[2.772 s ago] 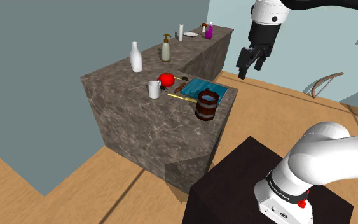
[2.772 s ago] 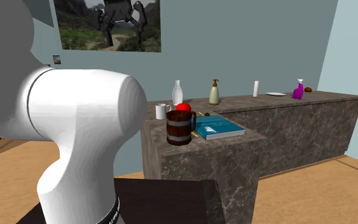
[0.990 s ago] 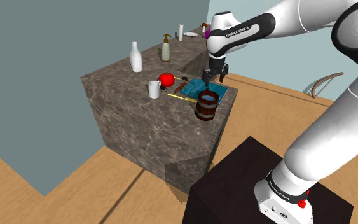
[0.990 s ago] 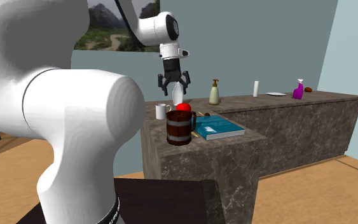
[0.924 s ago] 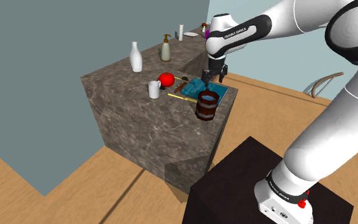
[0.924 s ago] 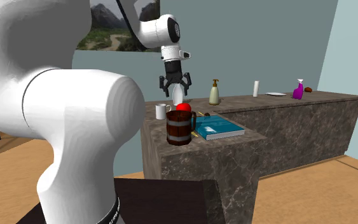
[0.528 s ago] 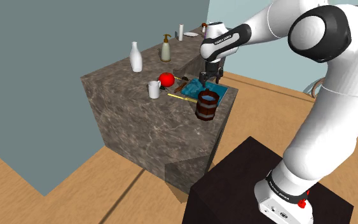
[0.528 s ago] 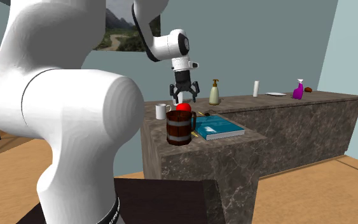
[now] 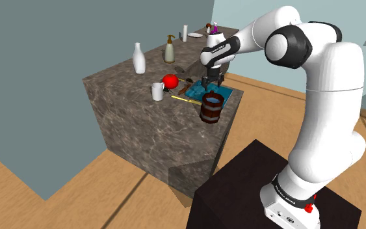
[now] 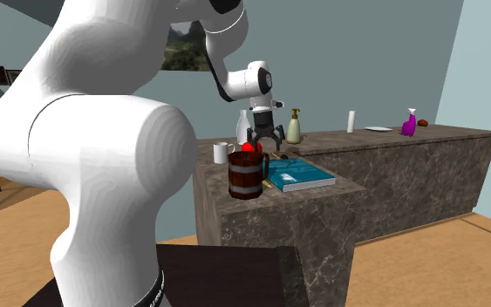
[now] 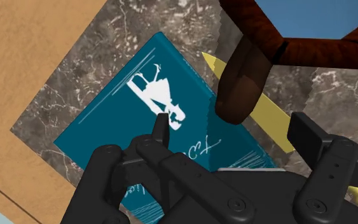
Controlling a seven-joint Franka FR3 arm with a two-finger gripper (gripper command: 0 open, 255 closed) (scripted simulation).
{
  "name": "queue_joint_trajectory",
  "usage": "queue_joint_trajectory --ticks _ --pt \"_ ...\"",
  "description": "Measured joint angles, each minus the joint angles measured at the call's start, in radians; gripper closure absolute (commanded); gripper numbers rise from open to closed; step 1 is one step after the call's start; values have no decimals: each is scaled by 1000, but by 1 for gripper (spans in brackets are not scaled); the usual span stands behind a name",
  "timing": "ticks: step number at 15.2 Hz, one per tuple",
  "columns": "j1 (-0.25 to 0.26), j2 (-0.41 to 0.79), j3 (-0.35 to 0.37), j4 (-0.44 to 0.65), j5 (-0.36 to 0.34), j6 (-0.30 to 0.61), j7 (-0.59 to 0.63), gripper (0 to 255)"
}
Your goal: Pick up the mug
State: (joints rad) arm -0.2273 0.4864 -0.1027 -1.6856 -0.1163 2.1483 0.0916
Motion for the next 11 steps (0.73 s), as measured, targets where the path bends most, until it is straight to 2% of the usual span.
queue_joint_trajectory --ticks 7,8,11 --pt "-4 56 0 -12 0 67 7 0" --pt "-3 59 0 -12 0 70 8 255" --pt "-3 60 0 -12 0 73 8 255"
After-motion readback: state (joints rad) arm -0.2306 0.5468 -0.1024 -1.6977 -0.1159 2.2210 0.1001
